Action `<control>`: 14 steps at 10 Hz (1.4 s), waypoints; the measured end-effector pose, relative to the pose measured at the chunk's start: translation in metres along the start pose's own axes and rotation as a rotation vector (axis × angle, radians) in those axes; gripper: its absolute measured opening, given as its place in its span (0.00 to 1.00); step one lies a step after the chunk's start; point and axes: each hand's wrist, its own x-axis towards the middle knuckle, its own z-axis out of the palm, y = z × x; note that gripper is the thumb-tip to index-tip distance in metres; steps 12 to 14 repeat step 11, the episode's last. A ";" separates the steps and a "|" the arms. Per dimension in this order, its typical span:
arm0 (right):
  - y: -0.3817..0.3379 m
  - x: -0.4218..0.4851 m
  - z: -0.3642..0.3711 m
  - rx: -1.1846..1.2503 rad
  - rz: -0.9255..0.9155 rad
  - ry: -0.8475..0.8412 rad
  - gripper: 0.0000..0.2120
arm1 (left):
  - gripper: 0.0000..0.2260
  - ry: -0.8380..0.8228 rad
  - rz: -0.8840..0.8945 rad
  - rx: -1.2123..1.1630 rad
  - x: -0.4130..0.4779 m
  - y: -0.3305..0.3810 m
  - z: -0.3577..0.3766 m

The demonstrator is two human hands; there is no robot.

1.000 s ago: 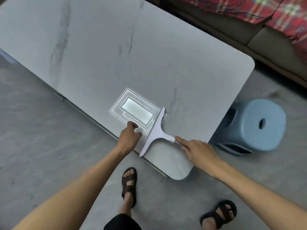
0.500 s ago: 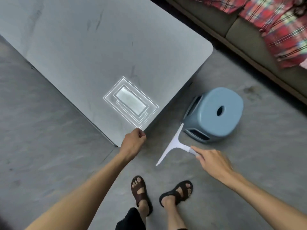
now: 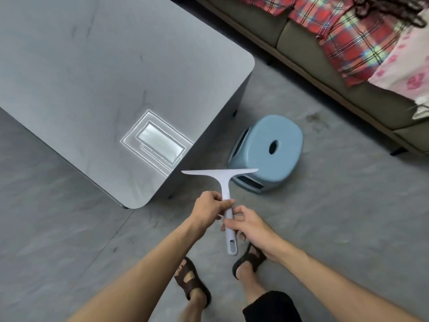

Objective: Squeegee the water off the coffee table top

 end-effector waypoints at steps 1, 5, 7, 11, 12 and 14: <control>0.006 0.011 -0.031 -0.061 -0.025 0.037 0.07 | 0.10 -0.004 0.005 0.010 0.016 0.010 0.018; 0.022 0.190 -0.240 0.269 0.022 0.255 0.11 | 0.07 0.111 0.100 0.299 0.194 0.074 0.150; 0.040 0.266 -0.298 0.360 0.046 0.339 0.12 | 0.10 0.236 0.032 0.342 0.267 0.068 0.194; 0.033 0.273 -0.307 0.326 0.234 0.383 0.08 | 0.19 0.250 -0.075 0.350 0.249 0.052 0.165; 0.033 0.273 -0.307 0.326 0.234 0.383 0.08 | 0.19 0.250 -0.075 0.350 0.249 0.052 0.165; 0.033 0.273 -0.307 0.326 0.234 0.383 0.08 | 0.19 0.250 -0.075 0.350 0.249 0.052 0.165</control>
